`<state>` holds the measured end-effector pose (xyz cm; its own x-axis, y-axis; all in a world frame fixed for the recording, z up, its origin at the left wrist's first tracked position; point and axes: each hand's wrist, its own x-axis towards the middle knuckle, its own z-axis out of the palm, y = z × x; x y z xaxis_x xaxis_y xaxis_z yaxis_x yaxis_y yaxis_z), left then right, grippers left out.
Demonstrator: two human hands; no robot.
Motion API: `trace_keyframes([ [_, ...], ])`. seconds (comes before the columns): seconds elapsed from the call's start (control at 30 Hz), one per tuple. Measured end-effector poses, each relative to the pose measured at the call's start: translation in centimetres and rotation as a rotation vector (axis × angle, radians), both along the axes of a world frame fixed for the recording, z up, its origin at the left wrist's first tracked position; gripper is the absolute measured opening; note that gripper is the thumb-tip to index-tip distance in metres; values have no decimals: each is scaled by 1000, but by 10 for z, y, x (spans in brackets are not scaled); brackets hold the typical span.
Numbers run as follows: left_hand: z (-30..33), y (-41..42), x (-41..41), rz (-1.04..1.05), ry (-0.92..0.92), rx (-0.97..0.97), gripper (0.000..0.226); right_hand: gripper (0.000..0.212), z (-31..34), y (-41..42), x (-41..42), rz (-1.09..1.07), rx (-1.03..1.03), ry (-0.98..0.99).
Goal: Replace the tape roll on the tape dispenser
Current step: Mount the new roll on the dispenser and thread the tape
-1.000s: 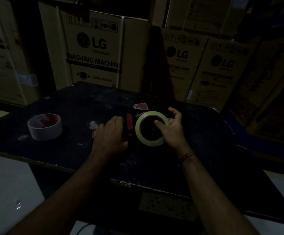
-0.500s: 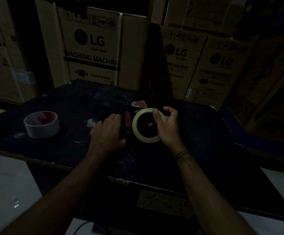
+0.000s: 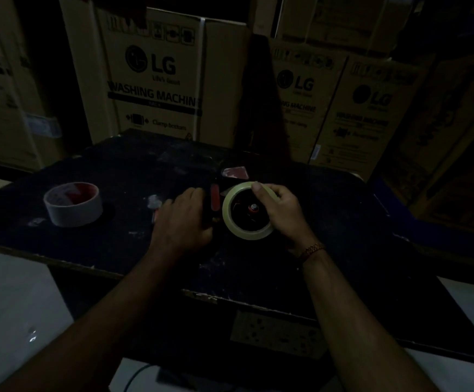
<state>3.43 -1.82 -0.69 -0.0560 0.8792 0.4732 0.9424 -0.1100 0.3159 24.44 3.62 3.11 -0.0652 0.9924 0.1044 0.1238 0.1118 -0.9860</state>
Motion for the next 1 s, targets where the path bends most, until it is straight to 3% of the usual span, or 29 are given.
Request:
trace_keyframes([
  [0.2, -2, -3, 3, -16, -150, 75, 39, 93, -3, -2, -5, 45, -103, 64],
  [0.33, 2, -4, 5, 39, -106, 55, 67, 67, 0, -2, 1, 151, -187, 77],
  [0.5, 2, -6, 5, 42, -77, 63, 73, 67, 2, -9, -1, 115, -153, 148],
  [0.63, -4, -4, 4, 23, -147, 87, 74, 92, 6, -12, 1, 190, -151, 210],
  [0.8, -1, -11, 7, 36, -228, 122, 86, 88, 9, -11, 12, 337, -175, 236],
  [0.87, -1, -11, 7, 50, -219, 107, 88, 91, 8, -10, 13, 344, -173, 225],
  [1.0, 0, -9, 6, 74, -244, 96, 82, 79, 4, -10, 9, 328, -139, 244],
])
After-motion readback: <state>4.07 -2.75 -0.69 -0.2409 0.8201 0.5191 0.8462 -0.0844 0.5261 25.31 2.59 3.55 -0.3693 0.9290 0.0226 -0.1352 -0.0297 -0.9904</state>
